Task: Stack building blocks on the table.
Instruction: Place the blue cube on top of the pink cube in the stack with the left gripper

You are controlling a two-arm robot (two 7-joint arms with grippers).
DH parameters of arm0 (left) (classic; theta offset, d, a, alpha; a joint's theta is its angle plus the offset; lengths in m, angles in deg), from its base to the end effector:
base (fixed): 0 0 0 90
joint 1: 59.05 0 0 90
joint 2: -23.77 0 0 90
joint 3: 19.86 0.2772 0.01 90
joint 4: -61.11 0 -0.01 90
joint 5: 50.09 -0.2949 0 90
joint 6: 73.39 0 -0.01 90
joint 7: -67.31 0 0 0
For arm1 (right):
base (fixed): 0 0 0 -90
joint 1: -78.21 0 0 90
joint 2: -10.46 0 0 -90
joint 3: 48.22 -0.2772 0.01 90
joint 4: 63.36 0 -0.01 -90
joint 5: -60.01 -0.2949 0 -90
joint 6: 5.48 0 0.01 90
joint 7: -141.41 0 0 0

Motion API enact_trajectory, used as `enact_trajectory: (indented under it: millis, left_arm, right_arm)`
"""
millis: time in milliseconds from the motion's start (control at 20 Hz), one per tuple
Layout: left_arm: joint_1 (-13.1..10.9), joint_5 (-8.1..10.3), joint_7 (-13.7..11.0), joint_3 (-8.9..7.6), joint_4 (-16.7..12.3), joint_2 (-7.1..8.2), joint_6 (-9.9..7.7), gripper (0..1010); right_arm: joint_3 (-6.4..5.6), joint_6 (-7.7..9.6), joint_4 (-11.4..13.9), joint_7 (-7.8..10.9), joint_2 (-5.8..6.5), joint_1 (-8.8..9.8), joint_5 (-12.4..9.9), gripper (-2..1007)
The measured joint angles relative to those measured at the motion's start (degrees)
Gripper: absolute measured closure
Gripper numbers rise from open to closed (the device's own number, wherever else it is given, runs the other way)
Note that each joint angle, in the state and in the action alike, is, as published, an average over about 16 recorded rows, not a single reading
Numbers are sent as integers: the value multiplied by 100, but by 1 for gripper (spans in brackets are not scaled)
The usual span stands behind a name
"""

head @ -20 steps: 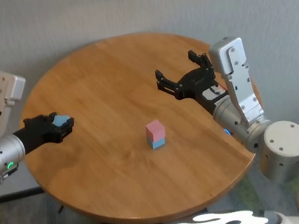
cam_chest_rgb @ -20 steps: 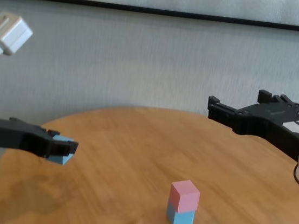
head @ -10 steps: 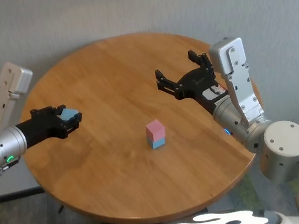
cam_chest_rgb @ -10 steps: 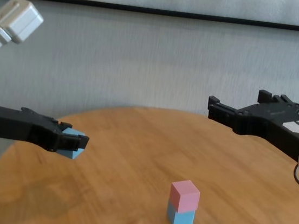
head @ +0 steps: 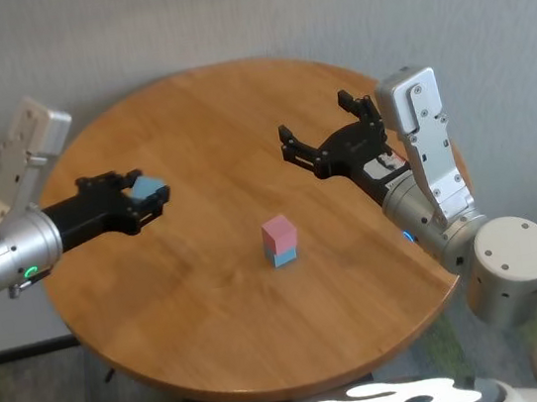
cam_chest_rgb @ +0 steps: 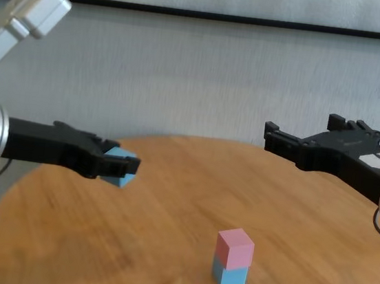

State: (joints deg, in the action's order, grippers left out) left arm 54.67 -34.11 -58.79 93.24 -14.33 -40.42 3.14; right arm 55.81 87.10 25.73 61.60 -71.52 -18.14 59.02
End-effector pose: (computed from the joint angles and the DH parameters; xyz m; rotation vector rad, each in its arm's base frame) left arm 0.4071 0.0521 -0.2372 0.3642 0.0450 0.7305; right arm 0.3366 0.0347 -0.2647 -0.0949 -0.1212 -1.1578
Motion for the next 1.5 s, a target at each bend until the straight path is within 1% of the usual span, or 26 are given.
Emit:
enact_trajectory:
  millis: [350,700,1100,1350,1500]
  left_arm:
    - [156,101,-450,293,-69,44,165,491]
    - [310,172,-774,588,-66,37,207,491]
    - [523,287,-1017,833,117,-76,250,491]
    - [679,368,-1200,962,294,-139,315,491]
    - [769,403,-1275,1020,384,-145,364,491]
  right_arm:
    - [0,0,0,0,0,0,0,0]
    - [0,0,0,0,0,0,0,0]
    - [0,0,0,0,0,0,0,0]
    - [0,0,0,0,0,0,0,0]
    - [0,0,0,0,0,0,0,0]
